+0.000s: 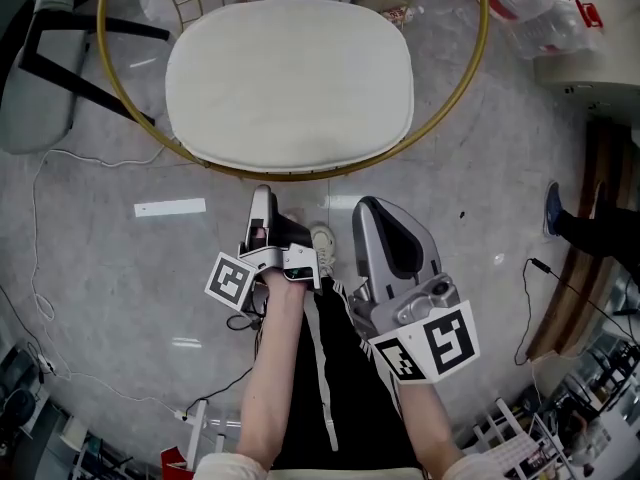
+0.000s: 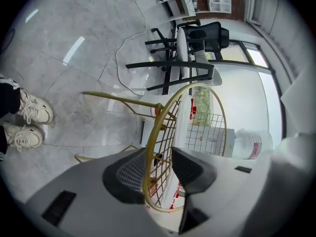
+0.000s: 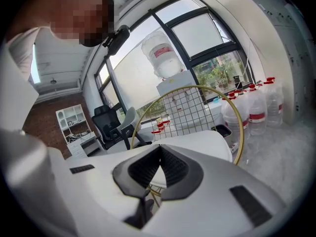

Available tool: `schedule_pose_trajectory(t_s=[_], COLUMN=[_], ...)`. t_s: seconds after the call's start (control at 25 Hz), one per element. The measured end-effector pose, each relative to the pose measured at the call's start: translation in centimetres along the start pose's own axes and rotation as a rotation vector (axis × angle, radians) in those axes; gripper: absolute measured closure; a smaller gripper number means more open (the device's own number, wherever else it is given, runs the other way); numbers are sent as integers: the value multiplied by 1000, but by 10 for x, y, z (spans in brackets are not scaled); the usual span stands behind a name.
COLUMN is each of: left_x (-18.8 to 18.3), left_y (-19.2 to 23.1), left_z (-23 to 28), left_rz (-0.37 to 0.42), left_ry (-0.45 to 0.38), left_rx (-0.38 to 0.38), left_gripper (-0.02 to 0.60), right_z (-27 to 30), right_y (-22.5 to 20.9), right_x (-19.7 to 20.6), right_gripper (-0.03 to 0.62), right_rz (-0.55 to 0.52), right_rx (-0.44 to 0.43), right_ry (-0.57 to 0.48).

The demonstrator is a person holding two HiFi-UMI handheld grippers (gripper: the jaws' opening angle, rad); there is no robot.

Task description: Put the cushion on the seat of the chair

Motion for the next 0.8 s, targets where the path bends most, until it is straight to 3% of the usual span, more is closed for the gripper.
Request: schedule_pose_trajectory(t_s=[0.2,0.36,0.48,0.68,0.8], left_x=[-14,-33,-40,-36,-28], left_y=[-18,-51,-83,-169,-237], left_z=[-1,-4,-15,-28,-59], left_rz=[72,258,333,446,592], left_ry=[-46,-71,-100,-175,-240], left_rx=[-8,-16,-22,26,48], left_gripper=[419,477,526,551,558], right_z=[5,5,2,8,-1], right_y=[6,12,17,35,58], right_x=[-7,-26,-43,-106,-154], right_gripper=[580,580,580,580,580], right_rz=[-17,-50,-33,-39,-66], right_rx=[-7,-8,3,-22,-27], right_ry=[-2,-23,-36,-139,-177])
Point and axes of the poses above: the fingertips, and each gripper's own axes: z forward along the fingers, y to its left, x out of its underside, the point moved 8 cm from there along -z, backward along the fingers, and after that the axes turned 3 degrees about -x, right-handed, at the moved point
